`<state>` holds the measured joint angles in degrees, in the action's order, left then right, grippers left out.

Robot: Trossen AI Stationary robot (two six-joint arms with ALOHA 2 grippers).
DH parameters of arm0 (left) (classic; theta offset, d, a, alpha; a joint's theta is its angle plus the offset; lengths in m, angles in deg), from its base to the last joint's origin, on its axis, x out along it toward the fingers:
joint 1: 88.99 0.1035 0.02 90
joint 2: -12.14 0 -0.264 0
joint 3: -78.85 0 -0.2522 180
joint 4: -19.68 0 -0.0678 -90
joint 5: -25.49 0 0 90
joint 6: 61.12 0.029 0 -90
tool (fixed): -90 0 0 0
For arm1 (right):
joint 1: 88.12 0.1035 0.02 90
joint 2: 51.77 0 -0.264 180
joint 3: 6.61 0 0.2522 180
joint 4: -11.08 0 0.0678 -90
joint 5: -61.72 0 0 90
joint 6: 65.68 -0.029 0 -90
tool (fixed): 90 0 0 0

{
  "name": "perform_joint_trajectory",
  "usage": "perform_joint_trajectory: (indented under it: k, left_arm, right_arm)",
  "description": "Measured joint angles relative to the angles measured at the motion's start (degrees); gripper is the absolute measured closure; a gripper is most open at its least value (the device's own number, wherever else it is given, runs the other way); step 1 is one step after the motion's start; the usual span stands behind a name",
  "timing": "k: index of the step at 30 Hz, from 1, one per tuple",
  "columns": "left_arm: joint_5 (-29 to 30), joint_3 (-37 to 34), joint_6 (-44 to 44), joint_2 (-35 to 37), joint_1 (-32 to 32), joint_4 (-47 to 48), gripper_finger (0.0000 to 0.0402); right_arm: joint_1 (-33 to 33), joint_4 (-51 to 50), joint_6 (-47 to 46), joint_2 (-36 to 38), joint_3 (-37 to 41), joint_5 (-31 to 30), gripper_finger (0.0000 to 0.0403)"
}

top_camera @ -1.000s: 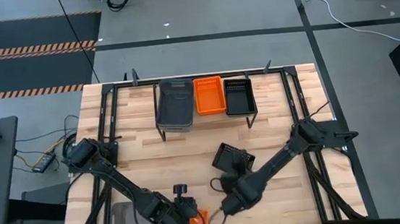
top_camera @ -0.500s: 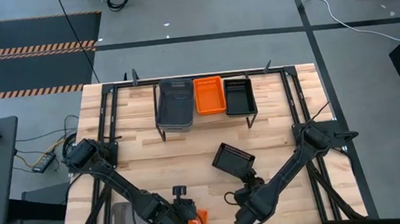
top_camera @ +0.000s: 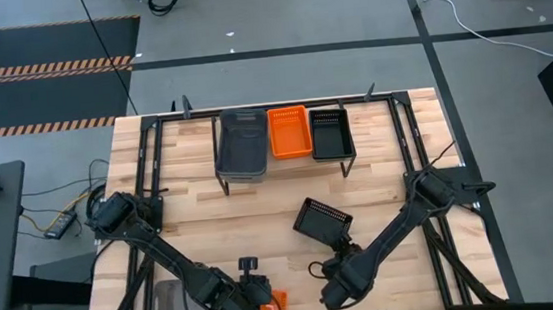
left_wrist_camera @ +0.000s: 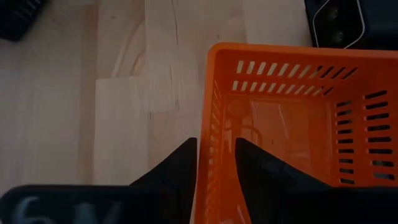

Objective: Stack baskets on shelf by color
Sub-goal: Stack the black bin on the stacked black bins on the shelf

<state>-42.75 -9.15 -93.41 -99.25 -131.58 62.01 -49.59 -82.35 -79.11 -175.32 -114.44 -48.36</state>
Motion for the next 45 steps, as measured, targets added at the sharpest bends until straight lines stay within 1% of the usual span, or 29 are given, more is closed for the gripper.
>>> perform_joint_trajectory:
  k: [2, 5, 8, 11, 12, 13, 17, 19, 21, 23, 26, 30, 34, 37, 38, 41, 45]
  left_arm:
    - [0.0, 0.0, 0.0, 0.0, 0.0, 0.0, 0.0285]
    - [0.0, 0.0, 0.0, 0.0, 0.0, 0.0, 0.0285]
    - [0.0, 0.0, 0.0, 0.0, 0.0, 0.0, 0.0285]
    - [0.0, 0.0, 0.0, 0.0, 0.0, 0.0, 0.0285]
    - [0.0, 0.0, 0.0, 0.0, 0.0, 0.0, 0.0285]
    - [0.0, 0.0, 0.0, 0.0, 0.0, 0.0, 0.0285]
    - [0.0, 0.0, 0.0, 0.0, 0.0, -0.1, 0.0285]
    - [0.0, 0.0, 0.0, 0.0, 0.0, -0.1, 0.0285]
    - [0.0, 0.0, 0.0, 0.0, 0.0, -0.1, 0.0285]
    - [0.0, 0.0, 0.0, 0.0, 0.0, -0.2, 0.0285]
    - [0.0, 0.0, 0.0, 0.0, 0.0, -0.2, 0.0285]
    - [0.0, 0.0, -0.1, 0.0, 0.0, -0.3, 0.0285]
    - [0.0, 0.0, -0.3, 0.0, 0.0, -0.5, 0.0285]
    - [0.0, 0.0, -0.4, 0.0, 0.0, -0.5, 0.0285]
    - [0.0, 0.0, -0.4, 0.0, 0.0, -0.5, 0.0285]
    - [0.0, 0.0, -0.5, 0.0, 0.0, -0.4, 0.0285]
    - [0.0, 0.0, -0.5, 0.0, 0.0, -0.2, 0.0285]
  right_arm:
    - [-0.2, 1.5, -0.4, 0.0, 0.6, 0.8, 0.0246]
    - [-0.4, 5.0, -0.5, 0.0, 0.9, 2.8, 0.0272]
    - [-0.2, 8.8, -0.6, 0.0, 0.5, 4.1, 0.0315]
    - [0.1, 11.6, -0.6, 0.0, -0.6, 5.2, 0.037]
    - [0.2, 11.8, -0.9, 0.0, -1.1, 5.3, 0.0383]
    - [0.3, 11.8, -1.2, 0.0, -1.7, 5.4, 0.0388]
    - [0.3, 11.5, -2.6, 0.0, -4.5, 4.0, 0.0375]
    - [0.2, 10.3, -2.9, 0.0, -7.0, 2.8, 0.0377]
    - [0.2, 6.4, -2.9, -0.1, -10.6, 1.6, 0.0388]
    - [0.3, 2.0, -3.0, -0.1, -15.4, -0.3, 0.0389]
    - [0.3, -4.6, -4.0, -0.1, -23.5, -5.7, 0.0387]
    - [-0.4, -10.1, -4.3, -0.1, -33.5, -13.6, 0.0386]
    - [-2.2, -10.3, -0.4, 0.0, -40.8, -19.3, 0.0388]
    - [-4.4, -8.0, 2.5, 1.9, -39.7, -23.0, 0.0386]
    - [-5.5, -8.8, 1.7, 2.2, -39.7, -23.9, 0.0386]
    - [-9.0, -10.5, -4.4, 2.8, -39.7, -26.0, 0.0386]
    - [-13.4, -10.4, -3.9, 3.7, -39.8, -26.4, 0.0386]
